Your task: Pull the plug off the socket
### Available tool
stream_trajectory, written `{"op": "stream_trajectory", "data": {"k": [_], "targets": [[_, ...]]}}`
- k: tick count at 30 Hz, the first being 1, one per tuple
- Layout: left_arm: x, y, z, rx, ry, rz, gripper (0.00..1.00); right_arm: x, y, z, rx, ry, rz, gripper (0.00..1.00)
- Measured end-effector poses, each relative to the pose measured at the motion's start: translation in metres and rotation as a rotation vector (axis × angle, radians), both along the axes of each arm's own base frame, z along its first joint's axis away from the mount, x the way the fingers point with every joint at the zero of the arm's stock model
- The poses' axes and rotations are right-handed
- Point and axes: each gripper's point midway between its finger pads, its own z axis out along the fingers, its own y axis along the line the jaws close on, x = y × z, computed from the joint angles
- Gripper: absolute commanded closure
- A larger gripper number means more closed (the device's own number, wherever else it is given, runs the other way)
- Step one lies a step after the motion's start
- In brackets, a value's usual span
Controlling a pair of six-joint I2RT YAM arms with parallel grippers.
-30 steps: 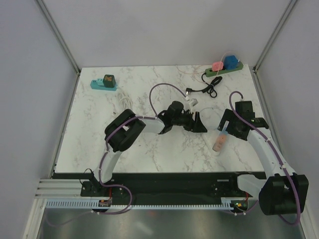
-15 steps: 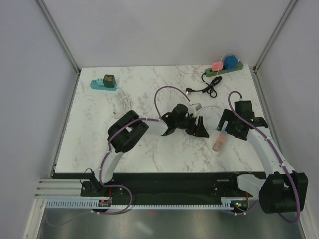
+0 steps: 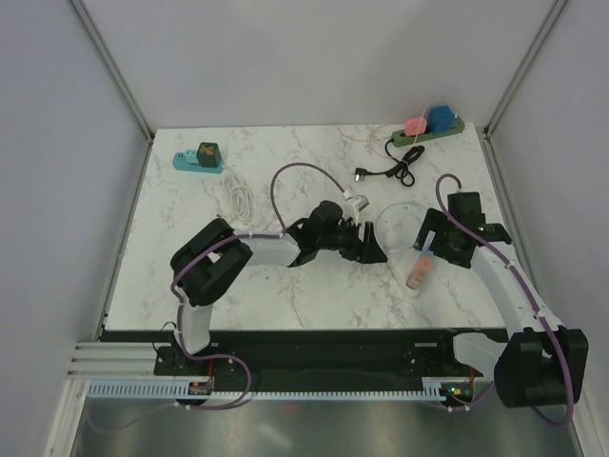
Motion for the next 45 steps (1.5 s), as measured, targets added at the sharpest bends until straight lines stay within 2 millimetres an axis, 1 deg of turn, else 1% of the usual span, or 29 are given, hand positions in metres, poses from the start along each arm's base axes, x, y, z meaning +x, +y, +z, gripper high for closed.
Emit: {"op": "stream_trajectory", "data": {"k": [2,3,5,7,8,10,14,17,20,25,30,33,35,39,42,45], "targets": [[-0.004,0.012,0.017,-0.001,-0.025,0.030,0.28,0.000,0.000,0.000,0.000,0.000,-0.001,0.02],[-0.008,0.019,0.028,-0.009,-0.045,0.043,0.29,0.000,0.000,0.000,0.001,0.000,-0.001,0.02],[-0.019,0.030,0.043,-0.023,-0.068,0.054,0.34,0.000,0.000,0.000,0.002,0.001,-0.002,0.02],[-0.030,0.033,0.050,-0.045,-0.083,0.045,0.36,0.000,0.001,0.000,0.006,0.000,-0.008,0.02],[-0.034,0.032,0.050,-0.051,-0.083,0.038,0.37,0.000,0.001,0.000,0.008,-0.003,-0.012,0.02],[-0.044,0.029,0.040,-0.047,-0.060,0.025,0.38,0.001,0.001,0.003,0.015,-0.013,-0.021,0.02],[-0.058,0.016,0.011,-0.022,-0.005,0.016,0.37,0.000,0.000,0.013,0.020,-0.051,-0.040,0.02],[-0.061,0.010,-0.010,0.009,0.033,0.040,0.35,-0.002,-0.008,0.020,0.010,-0.061,-0.074,0.02],[-0.054,0.001,-0.021,0.016,0.059,0.073,0.32,-0.003,-0.012,0.024,0.006,-0.067,-0.089,0.02],[-0.036,-0.016,-0.023,0.000,0.089,0.137,0.33,-0.005,-0.017,0.024,0.008,-0.060,-0.108,0.02],[-0.023,-0.033,-0.026,-0.020,0.114,0.164,0.35,-0.005,-0.016,0.024,0.012,-0.064,-0.108,0.02],[-0.021,-0.040,-0.029,-0.029,0.127,0.168,0.36,-0.005,-0.016,0.024,0.014,-0.063,-0.107,0.02],[-0.020,-0.046,-0.028,-0.040,0.132,0.168,0.36,-0.005,-0.015,0.024,0.019,-0.063,-0.104,0.02],[-0.021,-0.050,-0.028,-0.045,0.142,0.171,0.36,-0.005,-0.013,0.023,0.029,-0.058,-0.098,0.02],[-0.019,-0.051,-0.029,-0.043,0.143,0.172,0.43,-0.006,-0.012,0.020,0.035,-0.050,-0.097,0.02],[-0.018,-0.053,-0.030,-0.040,0.144,0.173,0.54,-0.008,-0.011,0.017,0.039,-0.037,-0.103,0.02]]}}
